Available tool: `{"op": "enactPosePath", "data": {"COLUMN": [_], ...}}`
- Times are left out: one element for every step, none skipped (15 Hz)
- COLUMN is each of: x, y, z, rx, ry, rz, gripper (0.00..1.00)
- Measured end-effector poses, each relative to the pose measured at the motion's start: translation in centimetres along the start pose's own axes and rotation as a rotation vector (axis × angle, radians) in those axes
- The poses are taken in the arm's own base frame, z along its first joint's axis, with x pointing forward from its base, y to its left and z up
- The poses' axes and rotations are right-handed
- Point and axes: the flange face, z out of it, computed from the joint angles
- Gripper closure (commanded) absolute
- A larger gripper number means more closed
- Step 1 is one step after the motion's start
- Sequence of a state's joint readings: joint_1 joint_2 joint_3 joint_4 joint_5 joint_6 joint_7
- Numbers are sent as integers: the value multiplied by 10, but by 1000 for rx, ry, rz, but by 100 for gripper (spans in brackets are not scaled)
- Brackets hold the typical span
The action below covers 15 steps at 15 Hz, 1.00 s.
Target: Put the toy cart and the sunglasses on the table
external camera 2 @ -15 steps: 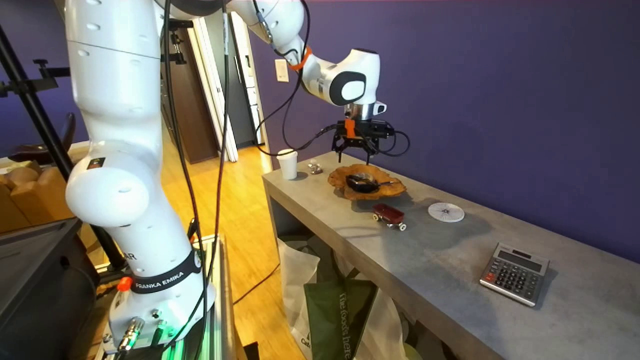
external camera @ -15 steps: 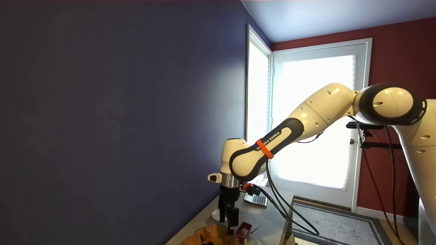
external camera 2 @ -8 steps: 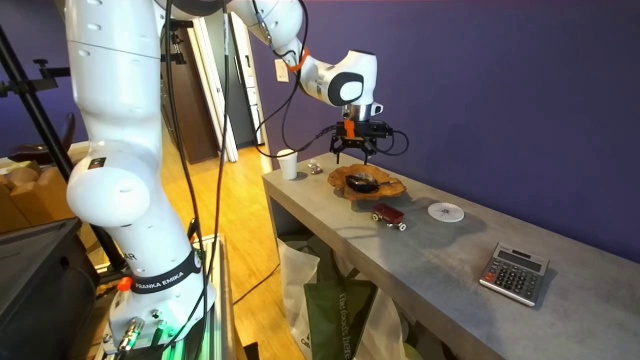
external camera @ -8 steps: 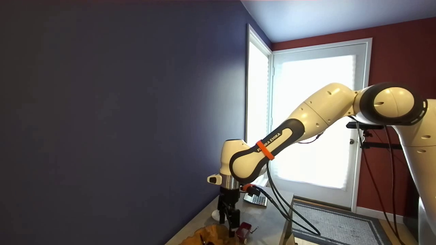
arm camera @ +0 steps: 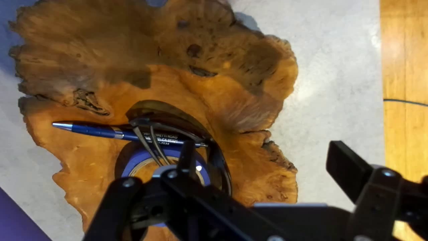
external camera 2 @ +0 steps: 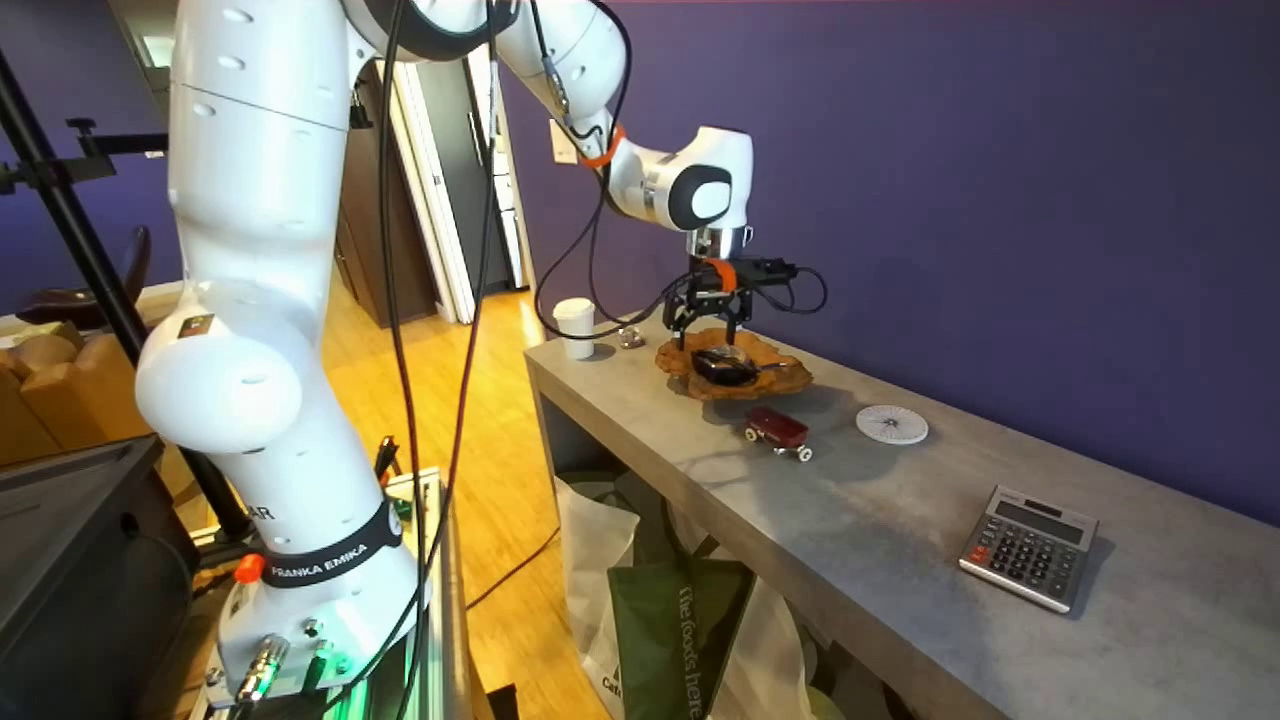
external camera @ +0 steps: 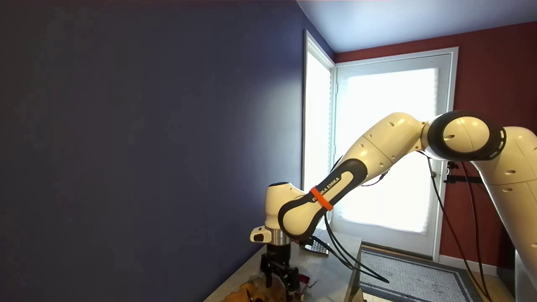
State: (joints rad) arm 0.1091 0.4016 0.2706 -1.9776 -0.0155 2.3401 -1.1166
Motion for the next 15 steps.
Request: {"op": "enactPosePath", "data": {"x": [1,2,3,6,9,14,19,24,28,32,34,36,37,38,39], "y": [3,7,10,13,16,18,19,20,21,22,24,25,27,28,29], "z": [3,4,5,6,6,6,7,8,11,14,17,20,23,26,28], "rx": [-8,-18,-29,-39,-47,-55,-58,-59,-58,-56,-57,-58,-62,-68,-72], "ry": [-8,-12,-13,-10,-3,5,12,20,25,32,37,42,47,51,55], "rz": [-39,-74,-106,-134,-165,-195,-222,-250,-273,-294,-314,-332,-351,-370,-387], "gripper": [0,0,0,0,0,0,2,4,7,17,18,20,28,33,38]}}
